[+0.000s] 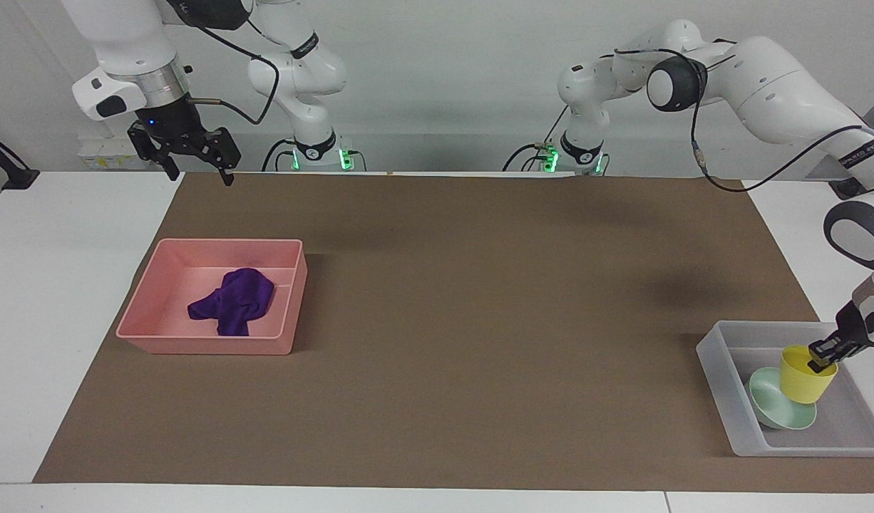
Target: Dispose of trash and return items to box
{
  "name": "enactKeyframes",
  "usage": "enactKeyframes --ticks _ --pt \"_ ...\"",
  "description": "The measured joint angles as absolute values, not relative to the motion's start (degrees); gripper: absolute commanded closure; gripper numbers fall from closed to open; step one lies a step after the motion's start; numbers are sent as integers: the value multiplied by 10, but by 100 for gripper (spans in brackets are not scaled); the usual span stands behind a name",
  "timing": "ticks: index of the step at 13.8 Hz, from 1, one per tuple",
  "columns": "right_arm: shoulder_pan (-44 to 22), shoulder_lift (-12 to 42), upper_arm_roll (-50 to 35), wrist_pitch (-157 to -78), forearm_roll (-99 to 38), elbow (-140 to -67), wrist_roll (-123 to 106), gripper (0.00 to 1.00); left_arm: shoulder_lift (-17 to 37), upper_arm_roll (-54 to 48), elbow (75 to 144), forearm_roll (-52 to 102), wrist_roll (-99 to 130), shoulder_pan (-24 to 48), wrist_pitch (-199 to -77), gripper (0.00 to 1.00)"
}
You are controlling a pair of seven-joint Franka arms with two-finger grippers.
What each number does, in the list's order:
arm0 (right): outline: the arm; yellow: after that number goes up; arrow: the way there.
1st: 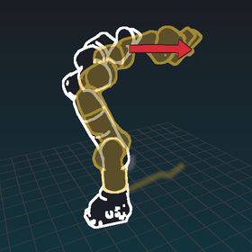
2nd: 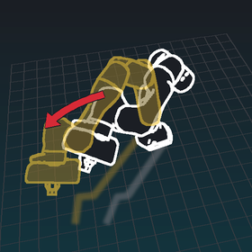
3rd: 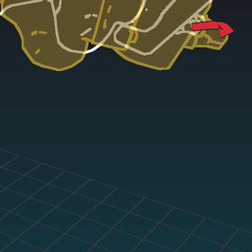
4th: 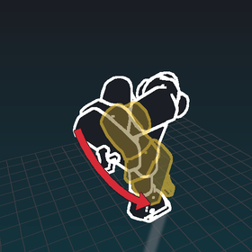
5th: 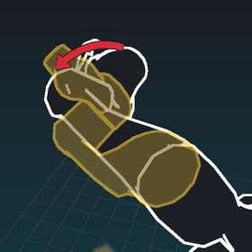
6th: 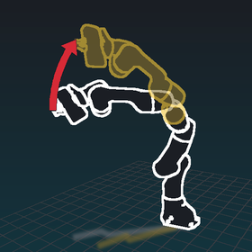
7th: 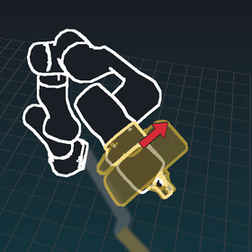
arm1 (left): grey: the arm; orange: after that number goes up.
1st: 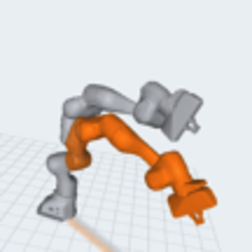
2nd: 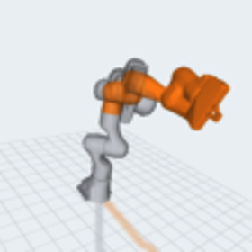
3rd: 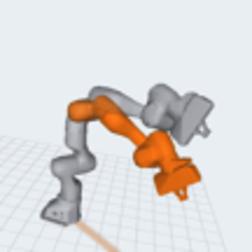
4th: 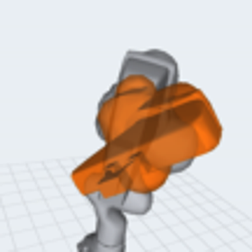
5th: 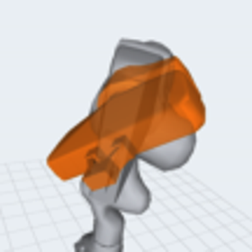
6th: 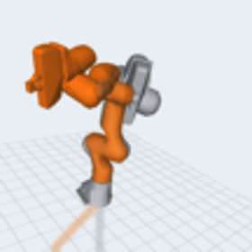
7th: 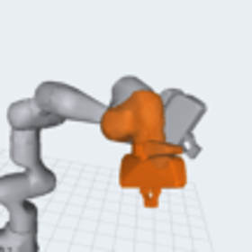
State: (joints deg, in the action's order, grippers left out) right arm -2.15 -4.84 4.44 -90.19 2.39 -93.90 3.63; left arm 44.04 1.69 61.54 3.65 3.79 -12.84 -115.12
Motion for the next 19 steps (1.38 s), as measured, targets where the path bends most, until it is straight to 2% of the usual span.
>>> enactKeyframes --ticks 1,2,3,4,7,8,11,14,16,19 --pt "-22 -48 44 -902 24 -939 36 0 441 16 622 37 44 -127 -1157 100" --pt "-21 -48 44 -902 24 -939 36 0 441 16 628 37 47 -126 -1160 74" --pt "-21 -48 44 -902 24 -939 36 0 441 16 631 36 48 -125 -1160 32" --pt "-20 -48 44 -902 24 -939 36 0 441 17 632 36 48 -125 -1159 23" --pt "-19 -48 45 -902 24 -939 36 0 438 18 633 36 48 -125 -1158 9" --pt "-19 -48 45 -902 24 -939 36 0 437 18 632 36 48 -125 -1158 0" --pt "-19 -48 45 -902 24 -939 36 0 422 15 631 35 32 -120 -1158 0" --pt "-19 -48 45 -903 24 -939 36 0 376 13 636 35 -23 -102 -1141 0" --pt "-19 -48 45 -906 24 -940 36 0 328 11 670 35 -57 -81 -1129 0" --pt "-19 -48 44 -906 24 -943 36 0 234 8 764 35 -82 -30 -1124 0"
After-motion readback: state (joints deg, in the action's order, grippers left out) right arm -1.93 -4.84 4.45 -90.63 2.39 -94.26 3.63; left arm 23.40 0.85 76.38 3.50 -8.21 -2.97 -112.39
